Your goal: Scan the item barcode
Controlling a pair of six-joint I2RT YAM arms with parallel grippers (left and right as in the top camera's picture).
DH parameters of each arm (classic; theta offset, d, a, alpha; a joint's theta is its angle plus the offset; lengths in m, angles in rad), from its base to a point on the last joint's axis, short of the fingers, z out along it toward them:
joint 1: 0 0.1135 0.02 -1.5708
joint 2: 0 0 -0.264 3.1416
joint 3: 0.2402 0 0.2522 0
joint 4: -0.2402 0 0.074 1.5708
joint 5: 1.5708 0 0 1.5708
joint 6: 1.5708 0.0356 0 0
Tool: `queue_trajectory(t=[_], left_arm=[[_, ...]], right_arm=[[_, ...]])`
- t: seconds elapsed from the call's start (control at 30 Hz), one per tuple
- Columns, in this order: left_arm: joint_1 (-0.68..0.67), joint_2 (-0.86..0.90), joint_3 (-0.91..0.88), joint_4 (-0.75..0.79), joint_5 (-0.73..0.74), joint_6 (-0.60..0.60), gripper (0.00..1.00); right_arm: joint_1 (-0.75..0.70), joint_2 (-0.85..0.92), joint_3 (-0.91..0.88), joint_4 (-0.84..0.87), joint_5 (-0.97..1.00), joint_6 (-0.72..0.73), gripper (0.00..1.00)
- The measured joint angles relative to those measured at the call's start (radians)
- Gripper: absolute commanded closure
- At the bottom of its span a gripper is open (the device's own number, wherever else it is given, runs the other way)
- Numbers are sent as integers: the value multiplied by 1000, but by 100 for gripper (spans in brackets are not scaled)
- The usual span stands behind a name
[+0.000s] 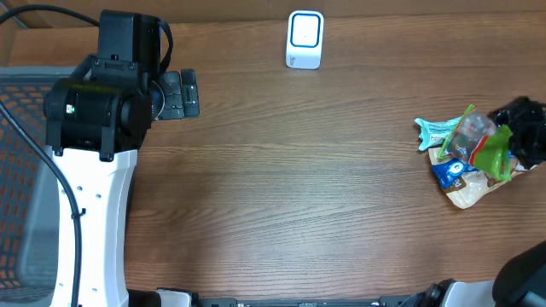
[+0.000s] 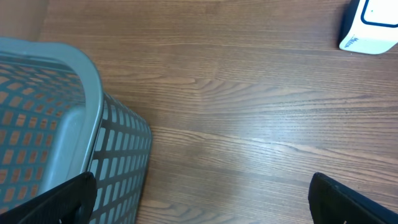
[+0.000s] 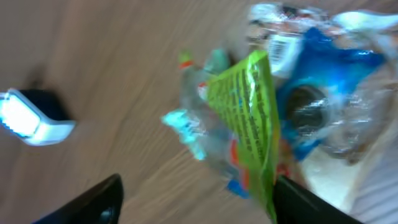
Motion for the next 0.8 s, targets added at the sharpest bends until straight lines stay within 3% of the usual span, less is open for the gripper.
queue_trajectory(t=[0.13, 0.2, 0.47, 0.8], left_arm=[[0, 0, 0, 0, 0, 0, 0], [0, 0, 0, 0, 0, 0, 0], [0, 0, 0, 0, 0, 0, 0], [0, 0, 0, 0, 0, 0, 0]], right_arm=[[8, -11, 150, -99, -127, -53, 12], [27, -35, 248, -185, -174, -96, 0], [161, -286, 521, -425, -261, -211, 0], [193, -528, 540, -617, -283, -171, 0]])
